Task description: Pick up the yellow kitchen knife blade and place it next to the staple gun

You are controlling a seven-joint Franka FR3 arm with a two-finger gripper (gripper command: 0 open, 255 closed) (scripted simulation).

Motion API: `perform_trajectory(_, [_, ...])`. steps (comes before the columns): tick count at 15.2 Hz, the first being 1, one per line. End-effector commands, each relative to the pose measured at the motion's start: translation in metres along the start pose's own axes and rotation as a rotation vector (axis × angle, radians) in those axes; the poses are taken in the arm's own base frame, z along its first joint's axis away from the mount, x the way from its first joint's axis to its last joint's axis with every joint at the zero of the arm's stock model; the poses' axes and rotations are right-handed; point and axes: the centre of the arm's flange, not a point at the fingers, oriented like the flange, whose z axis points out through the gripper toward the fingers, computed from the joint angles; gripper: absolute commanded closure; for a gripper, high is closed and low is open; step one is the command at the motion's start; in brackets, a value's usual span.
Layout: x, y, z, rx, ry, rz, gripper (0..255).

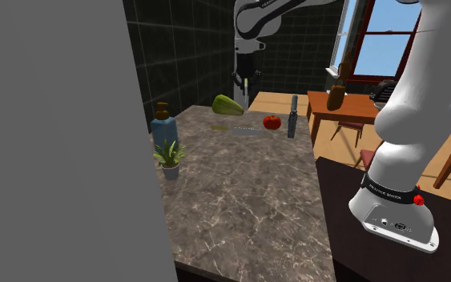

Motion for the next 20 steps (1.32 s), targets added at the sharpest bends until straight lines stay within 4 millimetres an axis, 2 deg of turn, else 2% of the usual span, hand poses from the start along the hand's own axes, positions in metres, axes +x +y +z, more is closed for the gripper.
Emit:
perform_trajectory(1, [0.022,0.014,0.000,0.000,0.000,-0.002,255])
perform_trajectory(13, [0.160,0.090,0.010,0.000,0.000,-0.002,255])
perform_trajectory(14, [0.179,0.101,0.011,0.000,0.000,-0.002,255])
perform_trajectory(20, [0.178,0.099,0.043,0.000,0.000,-0.002,255])
